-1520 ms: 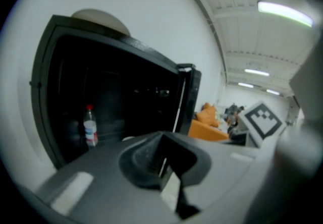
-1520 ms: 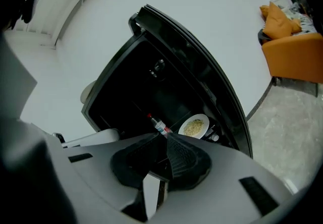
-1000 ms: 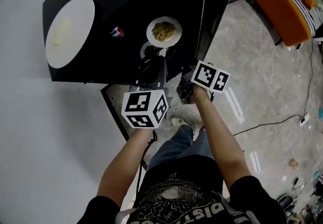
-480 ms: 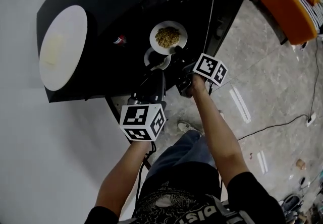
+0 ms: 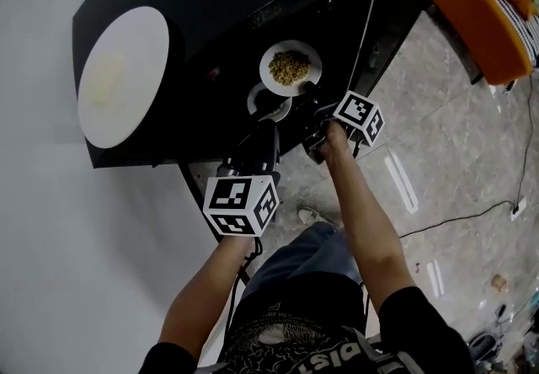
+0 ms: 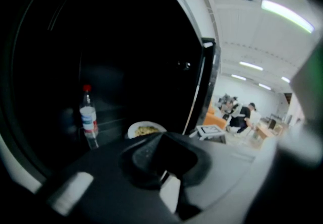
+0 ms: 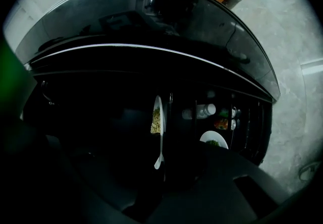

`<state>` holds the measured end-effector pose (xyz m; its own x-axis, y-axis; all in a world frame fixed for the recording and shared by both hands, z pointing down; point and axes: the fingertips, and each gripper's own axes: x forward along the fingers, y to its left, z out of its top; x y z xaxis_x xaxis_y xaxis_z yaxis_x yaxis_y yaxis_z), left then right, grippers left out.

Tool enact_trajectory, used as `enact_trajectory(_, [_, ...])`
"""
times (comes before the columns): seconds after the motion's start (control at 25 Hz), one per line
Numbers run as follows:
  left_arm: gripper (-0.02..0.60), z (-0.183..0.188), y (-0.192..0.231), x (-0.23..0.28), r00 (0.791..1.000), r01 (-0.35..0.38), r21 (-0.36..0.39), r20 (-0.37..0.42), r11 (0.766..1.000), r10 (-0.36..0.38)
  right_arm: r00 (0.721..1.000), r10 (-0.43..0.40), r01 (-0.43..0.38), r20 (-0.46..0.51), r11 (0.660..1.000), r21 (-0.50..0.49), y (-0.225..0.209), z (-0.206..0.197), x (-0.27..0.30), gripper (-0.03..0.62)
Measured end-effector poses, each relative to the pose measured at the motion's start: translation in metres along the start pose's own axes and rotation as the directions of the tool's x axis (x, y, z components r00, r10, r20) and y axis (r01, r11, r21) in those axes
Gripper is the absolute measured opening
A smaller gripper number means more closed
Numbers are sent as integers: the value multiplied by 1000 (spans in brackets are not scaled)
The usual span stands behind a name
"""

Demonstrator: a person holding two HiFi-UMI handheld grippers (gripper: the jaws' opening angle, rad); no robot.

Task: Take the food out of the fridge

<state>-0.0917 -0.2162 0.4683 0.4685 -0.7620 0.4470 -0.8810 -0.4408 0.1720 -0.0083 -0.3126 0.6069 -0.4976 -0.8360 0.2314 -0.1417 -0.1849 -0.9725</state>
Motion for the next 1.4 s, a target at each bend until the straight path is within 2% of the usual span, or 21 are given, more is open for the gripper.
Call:
enact_trajectory(0.08, [3, 0, 1, -1, 1000, -3, -2, 3, 1000, 3, 1000, 9, -9, -4, 1000, 28, 1, 0, 0, 11])
enact_trajectory(0.32, [3, 5, -2, -7, 1000, -8, -7, 20, 1000, 8, 999, 7, -6, -33, 1000, 31, 6, -8, -14, 11])
enact_trajectory(0.64, [3, 20, -23, -30, 998, 2, -27, 67, 1000, -1, 998, 41, -37, -54, 997, 65, 37, -29, -83, 10])
enact_trajectory(0.76, [3, 26, -32, -43, 997, 14, -23, 81, 1000, -12, 996, 56, -50, -63, 995, 84, 56, -38, -115, 11])
enact_trajectory(1.08, [3, 60, -52, -66, 986, 28, -17, 163, 999, -25, 993, 103, -99, -52, 993, 68, 127, -33, -202, 11])
enact_trajectory(1.4, [3, 103, -55, -84, 972, 3, -18, 233, 1000, 2, 982, 169, -170, -86, 985, -2, 212, -21, -256, 11])
